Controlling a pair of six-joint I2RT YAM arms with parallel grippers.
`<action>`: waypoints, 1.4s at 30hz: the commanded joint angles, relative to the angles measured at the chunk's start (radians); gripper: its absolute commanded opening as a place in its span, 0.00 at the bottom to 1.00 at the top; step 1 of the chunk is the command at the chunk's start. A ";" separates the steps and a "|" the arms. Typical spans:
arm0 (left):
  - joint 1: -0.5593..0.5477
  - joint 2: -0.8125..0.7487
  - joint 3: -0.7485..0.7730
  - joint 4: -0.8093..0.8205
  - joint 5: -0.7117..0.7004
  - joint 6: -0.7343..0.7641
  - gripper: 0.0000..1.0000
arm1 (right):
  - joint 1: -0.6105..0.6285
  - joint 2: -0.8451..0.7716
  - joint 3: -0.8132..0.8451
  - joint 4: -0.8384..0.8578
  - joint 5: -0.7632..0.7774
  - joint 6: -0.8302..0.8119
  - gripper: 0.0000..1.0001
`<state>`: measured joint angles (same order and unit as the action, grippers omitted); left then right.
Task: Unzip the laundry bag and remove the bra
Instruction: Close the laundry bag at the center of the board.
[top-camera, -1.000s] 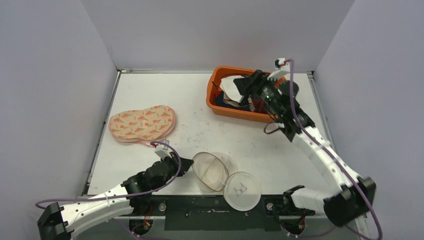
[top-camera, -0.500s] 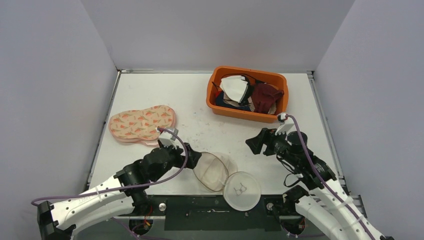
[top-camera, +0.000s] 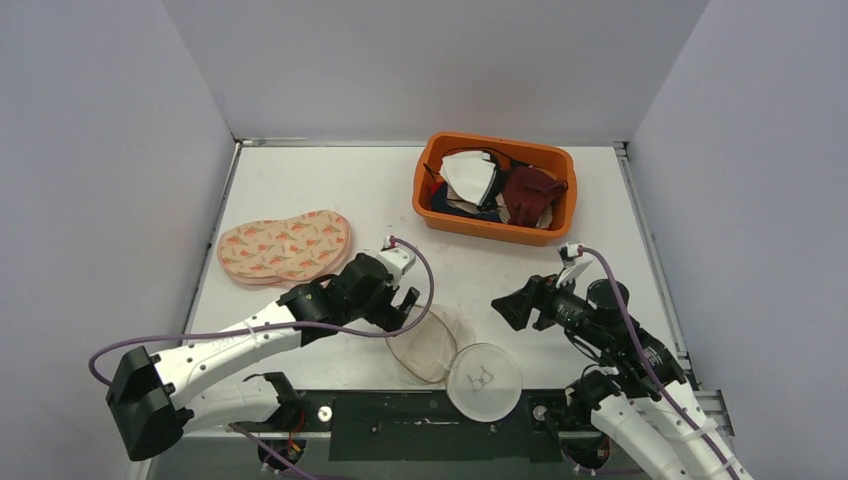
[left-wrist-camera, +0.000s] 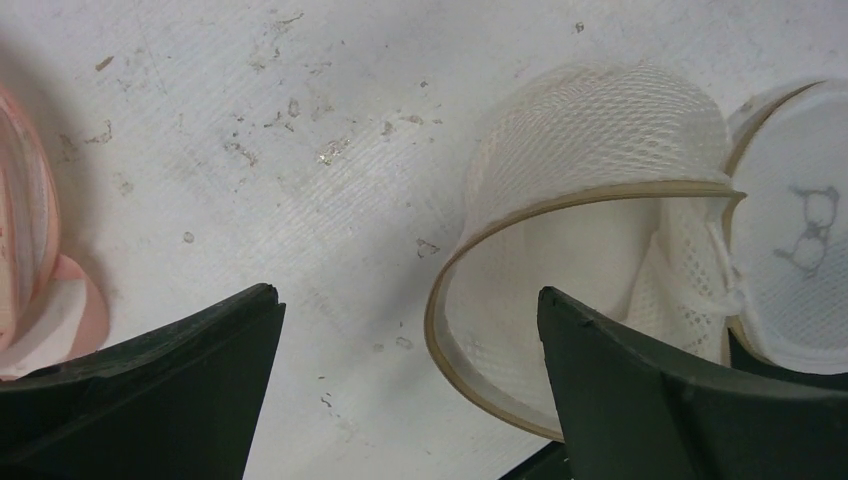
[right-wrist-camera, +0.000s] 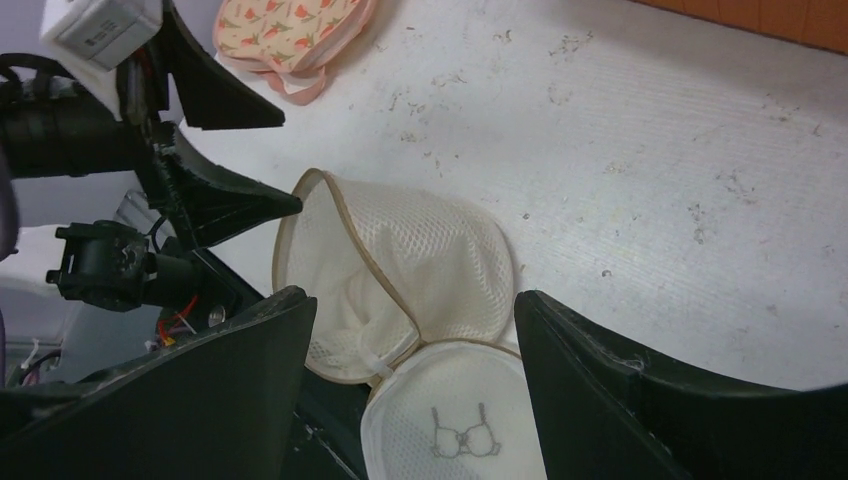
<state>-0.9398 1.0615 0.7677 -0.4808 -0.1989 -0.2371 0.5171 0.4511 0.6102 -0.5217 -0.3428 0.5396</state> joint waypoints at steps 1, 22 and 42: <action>0.033 0.084 0.065 0.003 0.098 0.148 0.99 | 0.005 -0.049 0.001 0.002 -0.034 0.013 0.75; 0.108 0.030 0.033 0.220 0.254 0.013 0.00 | 0.005 -0.122 -0.051 0.082 0.015 0.131 0.85; -0.051 -0.439 -0.409 0.359 -0.297 -0.926 0.00 | 0.023 0.112 -0.277 0.270 0.122 0.232 0.81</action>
<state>-0.9783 0.6716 0.3332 -0.0952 -0.3763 -1.0386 0.5201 0.5148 0.3630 -0.3752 -0.2237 0.7589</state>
